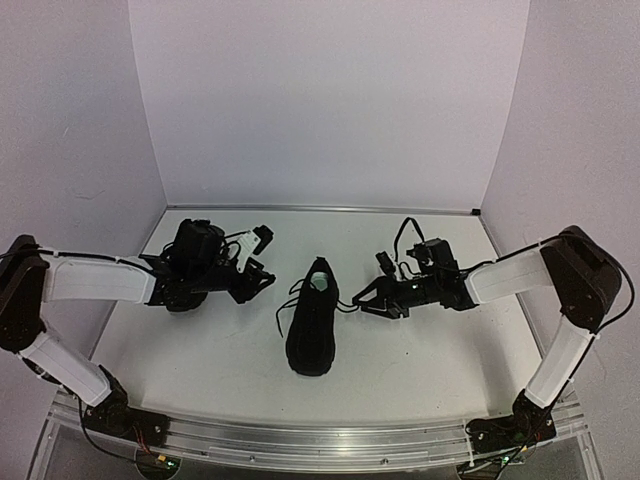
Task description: Tie the shoes
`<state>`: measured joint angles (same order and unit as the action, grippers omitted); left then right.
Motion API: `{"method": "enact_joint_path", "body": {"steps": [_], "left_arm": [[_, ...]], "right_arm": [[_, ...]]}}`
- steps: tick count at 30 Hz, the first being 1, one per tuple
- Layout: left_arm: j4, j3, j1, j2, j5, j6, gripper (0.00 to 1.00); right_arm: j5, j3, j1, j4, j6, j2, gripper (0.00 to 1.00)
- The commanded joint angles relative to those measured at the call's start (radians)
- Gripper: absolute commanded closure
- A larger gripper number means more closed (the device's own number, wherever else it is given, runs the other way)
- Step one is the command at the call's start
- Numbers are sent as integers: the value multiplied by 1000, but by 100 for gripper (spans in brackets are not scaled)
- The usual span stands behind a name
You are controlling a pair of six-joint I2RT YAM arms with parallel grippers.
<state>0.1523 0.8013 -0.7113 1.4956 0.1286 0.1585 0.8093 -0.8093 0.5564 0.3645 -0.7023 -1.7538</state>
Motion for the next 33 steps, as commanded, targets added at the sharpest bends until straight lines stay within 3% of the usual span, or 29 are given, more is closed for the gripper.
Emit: {"method": "enact_joint_path", "body": {"steps": [1,5,10,24,33], "left_arm": [[3,-61,5,-143,-43,2,56],[-44,-99,-2,-180,76,84,57],[-38,-126,-33,-158,94,121,59],[-19,-130,-60,4,124,8,52],[-13,-50,-73,129,128,15,55]], "right_arm": [[-7,-21,-11,-86,72,62,54],[2,-15,-55,-113,96,84,47],[17,-27,-74,-120,112,101,42],[27,3,-69,-119,140,41,43],[46,-25,-60,-108,134,-1,43]]}}
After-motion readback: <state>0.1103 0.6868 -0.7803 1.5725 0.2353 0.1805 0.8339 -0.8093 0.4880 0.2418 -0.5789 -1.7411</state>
